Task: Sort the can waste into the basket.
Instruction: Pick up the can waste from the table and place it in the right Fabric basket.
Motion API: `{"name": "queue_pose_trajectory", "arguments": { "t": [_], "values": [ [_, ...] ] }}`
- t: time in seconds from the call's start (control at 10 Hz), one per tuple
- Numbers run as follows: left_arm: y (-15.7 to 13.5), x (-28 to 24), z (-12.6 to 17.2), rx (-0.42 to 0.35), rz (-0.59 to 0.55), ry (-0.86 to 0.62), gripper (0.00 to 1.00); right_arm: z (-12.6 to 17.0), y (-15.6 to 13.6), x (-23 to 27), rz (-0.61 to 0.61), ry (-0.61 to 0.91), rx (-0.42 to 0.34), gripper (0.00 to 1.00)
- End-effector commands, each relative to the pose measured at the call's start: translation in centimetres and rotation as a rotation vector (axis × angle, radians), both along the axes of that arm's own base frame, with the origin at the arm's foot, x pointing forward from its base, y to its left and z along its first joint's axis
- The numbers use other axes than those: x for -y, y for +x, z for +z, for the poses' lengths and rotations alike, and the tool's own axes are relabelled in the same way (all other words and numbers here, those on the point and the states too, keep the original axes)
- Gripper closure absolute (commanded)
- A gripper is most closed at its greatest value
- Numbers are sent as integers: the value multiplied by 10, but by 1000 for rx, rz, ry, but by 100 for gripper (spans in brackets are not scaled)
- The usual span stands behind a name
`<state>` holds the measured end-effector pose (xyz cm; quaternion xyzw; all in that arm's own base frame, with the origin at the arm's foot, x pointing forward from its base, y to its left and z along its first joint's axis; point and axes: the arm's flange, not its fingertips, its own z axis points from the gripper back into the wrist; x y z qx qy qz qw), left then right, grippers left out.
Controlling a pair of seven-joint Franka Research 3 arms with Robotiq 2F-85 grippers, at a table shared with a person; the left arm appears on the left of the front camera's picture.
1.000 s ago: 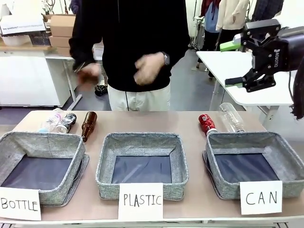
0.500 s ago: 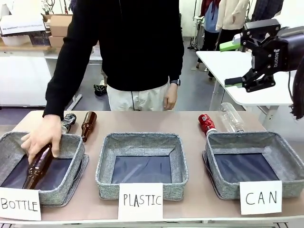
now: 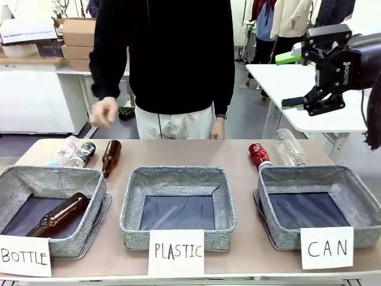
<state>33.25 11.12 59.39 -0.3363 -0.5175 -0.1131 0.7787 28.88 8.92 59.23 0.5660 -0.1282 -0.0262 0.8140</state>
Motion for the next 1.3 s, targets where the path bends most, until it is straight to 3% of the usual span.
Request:
{"name": "queue_pose_trajectory", "arguments": {
  "t": [0.0,0.1,0.2,0.3,0.5,0.7,0.9,1.0,1.1,1.2],
  "values": [
    [0,1,4,-17,-3,-5,0,0,2,-3,5,24,23,0],
    [0,0,0,0,0,0,0,0,2,-3,5,24,23,0],
    [28,4,-1,-106,-8,36,0,0,2,-3,5,24,23,0],
    [64,9,-5,-217,60,89,0,0,2,-3,5,24,23,0],
    [116,13,-14,-335,72,146,0,0,2,-3,5,24,23,0],
    [175,41,-53,-459,102,266,0,0,2,-3,5,24,23,0],
    [218,66,-94,-586,14,266,0,0,2,-3,5,24,23,0],
    [207,73,-82,-753,-216,208,0,0,2,-3,5,24,23,0],
    [203,68,-104,-522,52,287,0,0,2,-3,5,24,23,0],
    [203,68,-104,-522,52,287,0,0,2,-3,5,24,23,0]
  ]
}}
